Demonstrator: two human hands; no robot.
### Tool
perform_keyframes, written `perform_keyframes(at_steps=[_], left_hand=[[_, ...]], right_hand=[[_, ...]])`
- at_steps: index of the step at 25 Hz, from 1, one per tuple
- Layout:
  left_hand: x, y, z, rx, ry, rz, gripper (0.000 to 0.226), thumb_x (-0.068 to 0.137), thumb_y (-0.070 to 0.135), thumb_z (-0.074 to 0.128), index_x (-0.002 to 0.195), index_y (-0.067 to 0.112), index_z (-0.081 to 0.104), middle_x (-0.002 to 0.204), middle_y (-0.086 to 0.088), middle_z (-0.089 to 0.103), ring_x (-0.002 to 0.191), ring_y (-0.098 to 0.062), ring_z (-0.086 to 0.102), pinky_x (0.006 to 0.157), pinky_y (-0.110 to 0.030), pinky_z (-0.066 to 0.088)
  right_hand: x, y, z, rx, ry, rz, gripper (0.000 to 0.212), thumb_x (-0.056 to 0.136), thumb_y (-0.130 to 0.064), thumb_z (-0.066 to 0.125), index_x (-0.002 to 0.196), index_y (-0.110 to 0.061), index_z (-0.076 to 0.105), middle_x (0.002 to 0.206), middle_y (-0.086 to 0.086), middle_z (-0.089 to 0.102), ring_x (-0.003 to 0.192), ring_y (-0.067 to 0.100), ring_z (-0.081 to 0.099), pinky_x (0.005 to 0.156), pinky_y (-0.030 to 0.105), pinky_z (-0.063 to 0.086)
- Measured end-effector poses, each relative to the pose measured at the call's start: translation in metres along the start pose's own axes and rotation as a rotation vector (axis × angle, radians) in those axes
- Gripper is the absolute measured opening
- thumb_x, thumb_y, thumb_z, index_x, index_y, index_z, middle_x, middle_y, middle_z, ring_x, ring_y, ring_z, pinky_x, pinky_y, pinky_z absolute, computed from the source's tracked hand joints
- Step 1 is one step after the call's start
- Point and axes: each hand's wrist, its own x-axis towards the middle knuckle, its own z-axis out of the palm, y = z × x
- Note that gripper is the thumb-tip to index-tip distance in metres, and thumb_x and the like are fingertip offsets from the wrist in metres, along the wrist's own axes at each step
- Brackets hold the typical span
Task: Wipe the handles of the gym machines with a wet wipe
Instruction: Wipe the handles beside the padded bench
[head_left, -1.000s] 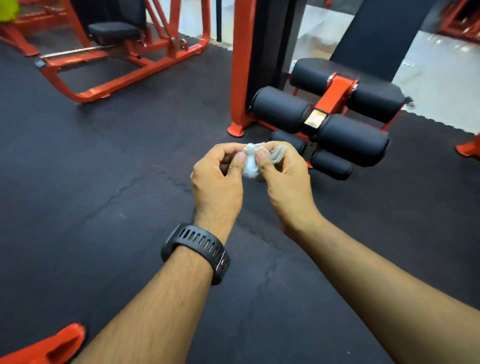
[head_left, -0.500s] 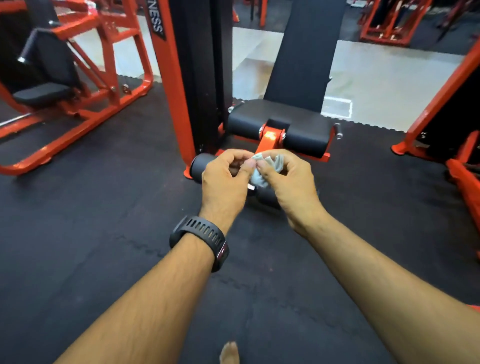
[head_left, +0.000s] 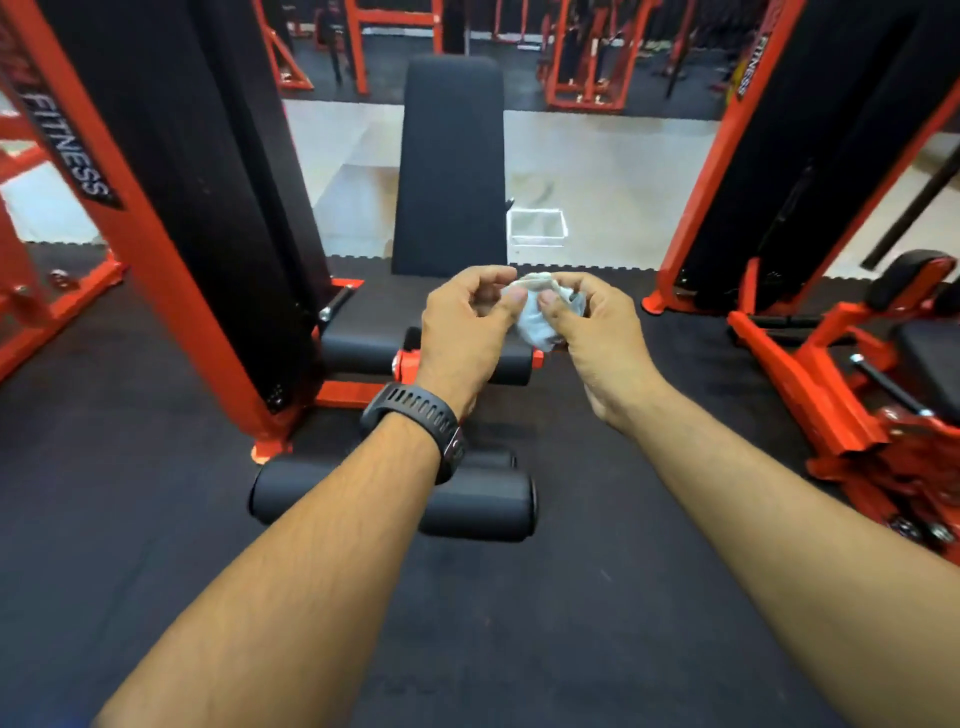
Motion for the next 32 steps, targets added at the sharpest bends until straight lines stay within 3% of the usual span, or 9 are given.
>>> perform_keyframes(at_steps=[3, 9, 13, 17, 22, 26, 29, 32], left_hand=[[0.039, 0.003, 0.038, -0.002, -0.037, -0.011, 0.009, 0.091, 0.01, 0.071, 0.099, 0.013, 0.075, 0.088, 0.002, 0.074, 0.083, -0.01, 0.067, 0.081, -0.035, 0.06], [0.116, -0.032, 0.122, 0.108, -0.046, -0.018, 0.006, 0.091, 0.011, 0.071, 0.094, 0.016, 0.074, 0.082, 0.008, 0.072, 0.076, -0.006, 0.065, 0.076, -0.03, 0.059], [0.161, -0.074, 0.185, 0.156, 0.025, -0.067, 0.009, 0.094, 0.012, 0.067, 0.101, 0.014, 0.073, 0.092, 0.006, 0.073, 0.083, 0.0, 0.065, 0.077, -0.018, 0.054], [0.198, -0.125, 0.243, 0.242, 0.043, -0.154, 0.013, 0.095, 0.011, 0.065, 0.105, 0.016, 0.072, 0.094, 0.008, 0.07, 0.08, 0.007, 0.061, 0.07, -0.005, 0.046], [0.251, -0.203, 0.274, 0.325, 0.043, -0.276, 0.014, 0.095, 0.012, 0.065, 0.107, 0.016, 0.072, 0.098, 0.005, 0.072, 0.092, -0.007, 0.067, 0.083, -0.013, 0.051], [0.297, -0.274, 0.285, 0.432, 0.013, -0.369, 0.016, 0.096, 0.017, 0.065, 0.111, 0.017, 0.071, 0.099, 0.008, 0.071, 0.092, -0.005, 0.064, 0.089, -0.022, 0.052], [0.328, -0.313, 0.291, 0.585, -0.108, -0.405, 0.021, 0.098, 0.021, 0.062, 0.118, 0.018, 0.069, 0.112, 0.006, 0.067, 0.101, -0.007, 0.058, 0.091, -0.018, 0.044], [0.36, -0.355, 0.292, 0.768, -0.28, -0.406, 0.03, 0.101, 0.025, 0.057, 0.13, 0.018, 0.061, 0.13, 0.001, 0.061, 0.124, -0.016, 0.051, 0.101, -0.026, 0.038]], right_hand=[[0.04, -0.008, -0.031, -0.005, 0.05, 0.035, 0.011, 0.097, -0.008, 0.061, 0.106, -0.007, 0.067, 0.097, 0.005, 0.073, 0.083, 0.012, 0.069, 0.066, 0.024, 0.052], [0.132, 0.031, -0.099, -0.027, 0.024, 0.137, 0.011, 0.091, -0.001, 0.066, 0.1, -0.006, 0.063, 0.088, 0.008, 0.068, 0.065, 0.011, 0.063, 0.053, 0.023, 0.048], [0.206, 0.073, -0.141, -0.028, -0.007, 0.152, 0.027, 0.09, 0.005, 0.059, 0.103, -0.017, 0.068, 0.096, 0.005, 0.071, 0.079, 0.018, 0.068, 0.073, 0.035, 0.06], [0.272, 0.131, -0.178, -0.116, -0.009, 0.223, 0.024, 0.079, -0.004, 0.062, 0.085, -0.023, 0.075, 0.091, 0.002, 0.074, 0.089, 0.022, 0.072, 0.085, 0.047, 0.06], [0.352, 0.217, -0.189, -0.146, 0.024, 0.334, 0.02, 0.076, -0.008, 0.063, 0.075, -0.027, 0.069, 0.092, -0.005, 0.073, 0.096, 0.019, 0.07, 0.086, 0.049, 0.059], [0.412, 0.286, -0.184, -0.192, 0.03, 0.383, 0.027, 0.08, -0.004, 0.056, 0.089, -0.027, 0.068, 0.097, -0.005, 0.07, 0.095, 0.017, 0.07, 0.084, 0.046, 0.06], [0.454, 0.33, -0.177, -0.328, 0.025, 0.36, 0.036, 0.084, -0.003, 0.051, 0.096, -0.031, 0.071, 0.106, -0.004, 0.067, 0.099, 0.014, 0.065, 0.087, 0.038, 0.057], [0.486, 0.38, -0.168, -0.427, 0.07, 0.374, 0.03, 0.086, -0.004, 0.055, 0.092, -0.027, 0.073, 0.105, 0.0, 0.063, 0.095, 0.012, 0.061, 0.081, 0.026, 0.052]])
